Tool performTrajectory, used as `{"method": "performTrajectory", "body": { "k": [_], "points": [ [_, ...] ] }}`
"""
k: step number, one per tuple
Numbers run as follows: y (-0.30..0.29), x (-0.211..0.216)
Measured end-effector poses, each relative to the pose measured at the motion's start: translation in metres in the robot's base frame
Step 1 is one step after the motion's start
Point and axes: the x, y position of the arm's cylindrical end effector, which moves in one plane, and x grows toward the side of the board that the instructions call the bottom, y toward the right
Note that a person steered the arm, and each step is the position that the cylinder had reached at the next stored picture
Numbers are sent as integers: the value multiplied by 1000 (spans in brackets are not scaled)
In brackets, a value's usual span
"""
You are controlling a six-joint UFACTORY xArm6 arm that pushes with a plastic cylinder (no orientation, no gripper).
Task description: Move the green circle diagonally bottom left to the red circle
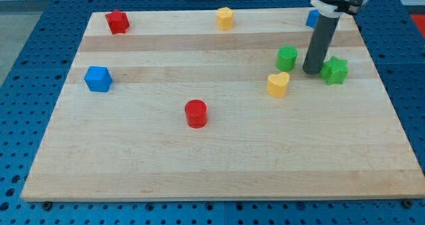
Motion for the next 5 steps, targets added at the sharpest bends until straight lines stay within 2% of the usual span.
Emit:
{"method": "performTrajectory", "body": {
  "k": [3,5],
  "points": [
    [0,-17],
    [-31,-33]
  ]
}}
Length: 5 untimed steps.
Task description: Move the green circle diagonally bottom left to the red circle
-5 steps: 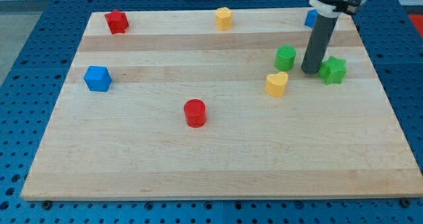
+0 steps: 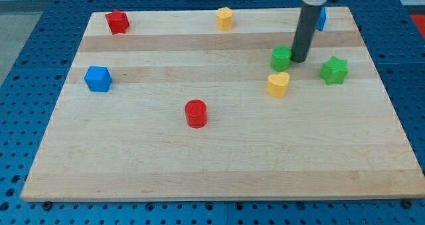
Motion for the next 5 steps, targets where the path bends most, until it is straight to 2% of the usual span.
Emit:
{"method": "performTrajectory", "body": {
  "k": [3,5],
  "points": [
    [-100,1],
    [-128,36]
  ]
}}
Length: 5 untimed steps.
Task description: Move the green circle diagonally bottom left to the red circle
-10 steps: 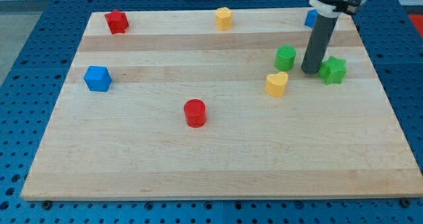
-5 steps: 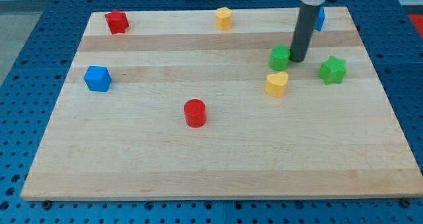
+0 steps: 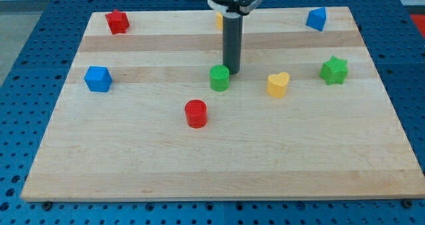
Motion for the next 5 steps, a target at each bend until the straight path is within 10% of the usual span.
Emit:
{"method": "performTrajectory", "body": {
  "k": [5],
  "points": [
    [-34,49]
  ]
}}
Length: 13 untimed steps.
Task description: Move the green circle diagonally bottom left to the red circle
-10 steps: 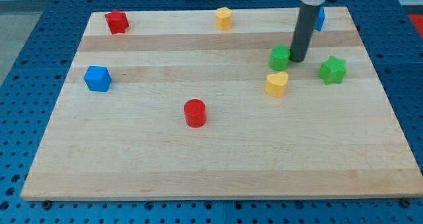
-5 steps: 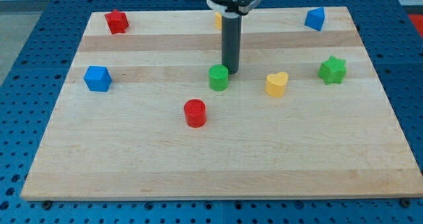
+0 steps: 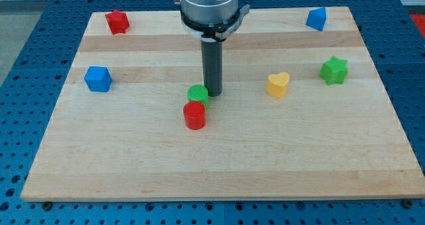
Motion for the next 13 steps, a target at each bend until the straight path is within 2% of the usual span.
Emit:
{"method": "performTrajectory", "body": {
  "k": [2,3,7,13],
  "points": [
    [-20,31],
    [-44,32],
    [-108,6],
    [-112,71]
  ]
}}
